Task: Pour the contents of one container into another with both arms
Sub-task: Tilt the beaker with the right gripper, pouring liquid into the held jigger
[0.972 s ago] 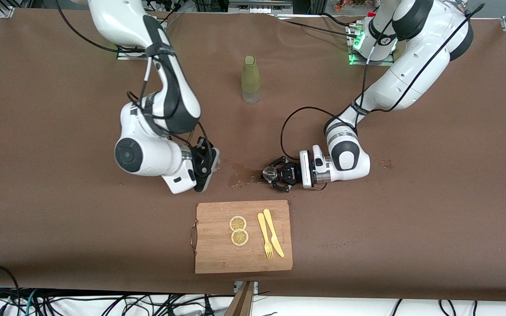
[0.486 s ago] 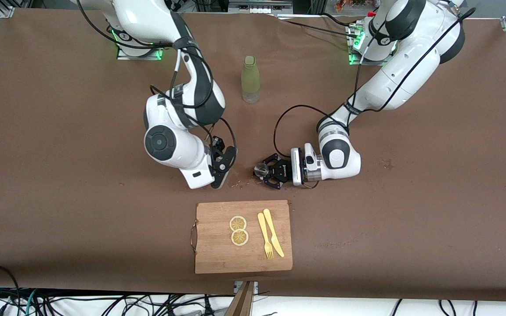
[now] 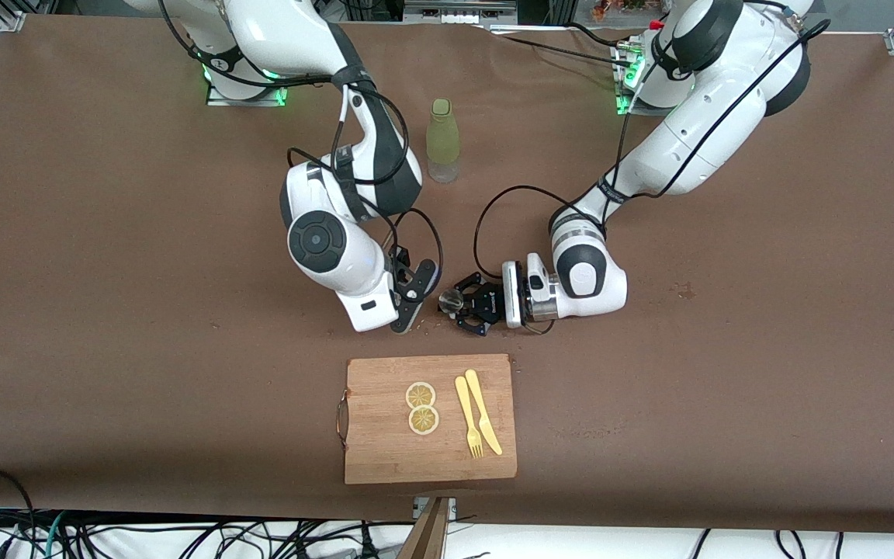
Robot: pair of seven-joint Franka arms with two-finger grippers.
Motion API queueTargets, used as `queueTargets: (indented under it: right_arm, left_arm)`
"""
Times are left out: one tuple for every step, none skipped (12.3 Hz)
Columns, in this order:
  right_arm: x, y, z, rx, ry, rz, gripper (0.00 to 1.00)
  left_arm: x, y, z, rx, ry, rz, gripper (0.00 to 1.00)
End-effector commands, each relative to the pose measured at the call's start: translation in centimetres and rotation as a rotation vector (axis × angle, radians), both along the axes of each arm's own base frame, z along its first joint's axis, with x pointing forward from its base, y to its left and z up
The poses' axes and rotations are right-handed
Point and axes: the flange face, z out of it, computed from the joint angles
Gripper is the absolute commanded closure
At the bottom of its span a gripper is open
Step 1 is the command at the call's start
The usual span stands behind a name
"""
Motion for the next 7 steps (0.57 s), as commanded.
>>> queueTargets:
  right_arm:
    - [-0.4, 1.3, 0.9, -0.044, -0.046, 0.007, 0.99]
    - [-0.6, 1.5, 0.9, -0.054, -0.053, 0.011, 0.99]
    - [-0.7, 1.7, 0.9, -0.059, -0.054, 0.014, 0.99]
    - [-0.8, 1.8, 1.0, -0.062, -0.056, 0.016, 0.99]
    - [-1.1, 2.2, 1.2, -0.066, -0.064, 0.023, 0.99]
    - [-1.2, 2.3, 1.3, -0.078, -0.074, 0.024, 0.99]
    - [-1.5, 2.7, 1.3, -0.089, -0.082, 0.03, 0.99]
  left_arm:
    - [0.8, -0.8, 0.1, -0.015, -0.008, 0.032, 1.0]
    - [0.8, -0.7, -0.2, -0.009, -0.006, 0.035, 1.0]
    - [0.8, -0.8, -0.2, -0.01, -0.006, 0.035, 1.0]
    - [0.4, -1.4, -0.3, -0.008, -0.005, 0.027, 1.0]
    - [0.4, -1.5, -0.3, -0.009, -0.004, 0.026, 1.0]
    - [0.4, -1.5, -0.3, -0.009, -0.004, 0.026, 1.0]
    - [0.4, -1.5, -0.3, -0.009, -0.003, 0.027, 1.0]
